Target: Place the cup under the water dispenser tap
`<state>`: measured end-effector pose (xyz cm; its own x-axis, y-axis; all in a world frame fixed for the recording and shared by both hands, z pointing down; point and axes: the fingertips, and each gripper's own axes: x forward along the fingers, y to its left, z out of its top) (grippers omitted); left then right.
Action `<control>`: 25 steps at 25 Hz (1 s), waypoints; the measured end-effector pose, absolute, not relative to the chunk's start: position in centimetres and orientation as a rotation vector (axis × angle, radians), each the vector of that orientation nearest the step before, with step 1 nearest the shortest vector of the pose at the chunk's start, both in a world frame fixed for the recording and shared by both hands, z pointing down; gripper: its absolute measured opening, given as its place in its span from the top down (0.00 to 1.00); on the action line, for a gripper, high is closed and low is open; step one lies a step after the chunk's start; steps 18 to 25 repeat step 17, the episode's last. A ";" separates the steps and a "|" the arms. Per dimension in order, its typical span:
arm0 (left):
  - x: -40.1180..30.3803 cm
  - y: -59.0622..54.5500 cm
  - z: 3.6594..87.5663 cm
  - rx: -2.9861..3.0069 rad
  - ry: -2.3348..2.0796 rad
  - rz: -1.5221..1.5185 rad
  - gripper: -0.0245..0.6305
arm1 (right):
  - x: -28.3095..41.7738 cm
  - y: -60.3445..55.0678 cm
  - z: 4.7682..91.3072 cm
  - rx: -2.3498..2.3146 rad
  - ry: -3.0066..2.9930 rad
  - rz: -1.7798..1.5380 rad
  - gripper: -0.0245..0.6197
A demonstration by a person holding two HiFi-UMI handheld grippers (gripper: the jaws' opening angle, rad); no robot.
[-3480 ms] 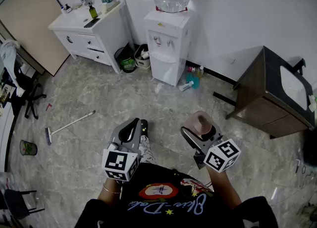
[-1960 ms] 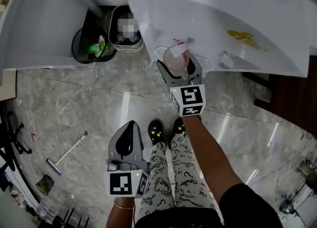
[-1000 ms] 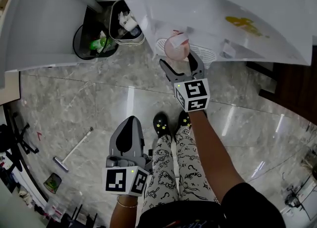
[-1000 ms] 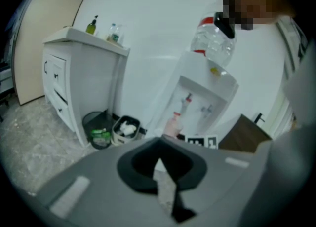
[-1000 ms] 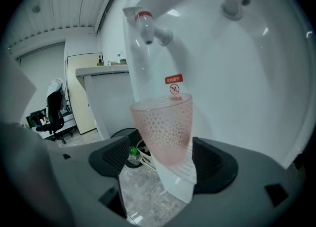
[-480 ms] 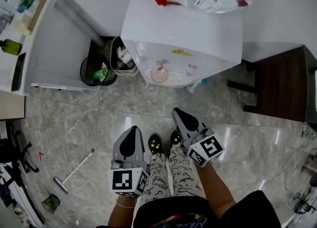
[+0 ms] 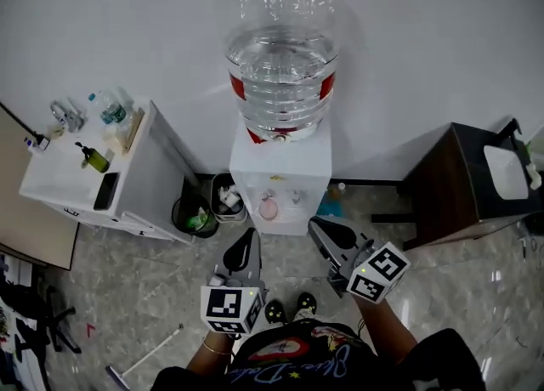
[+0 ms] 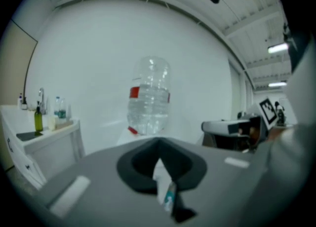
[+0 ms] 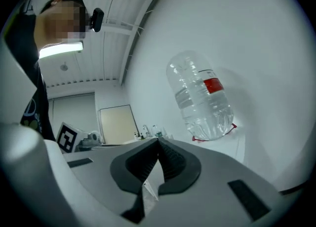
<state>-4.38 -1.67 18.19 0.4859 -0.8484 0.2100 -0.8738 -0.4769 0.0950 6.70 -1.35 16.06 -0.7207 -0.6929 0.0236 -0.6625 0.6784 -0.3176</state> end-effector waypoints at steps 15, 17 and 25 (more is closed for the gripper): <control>-1.2 0.0 15.5 2.632 -1.448 0.257 0.96 | 6.8 2.6 14.5 -0.975 2.731 -0.635 0.94; -1.7 -0.1 15.7 2.629 -1.466 0.274 0.96 | 6.8 2.6 14.6 -0.982 2.722 -0.636 0.94; -1.7 -0.1 15.7 2.629 -1.466 0.274 0.96 | 6.8 2.6 14.6 -0.982 2.722 -0.636 0.94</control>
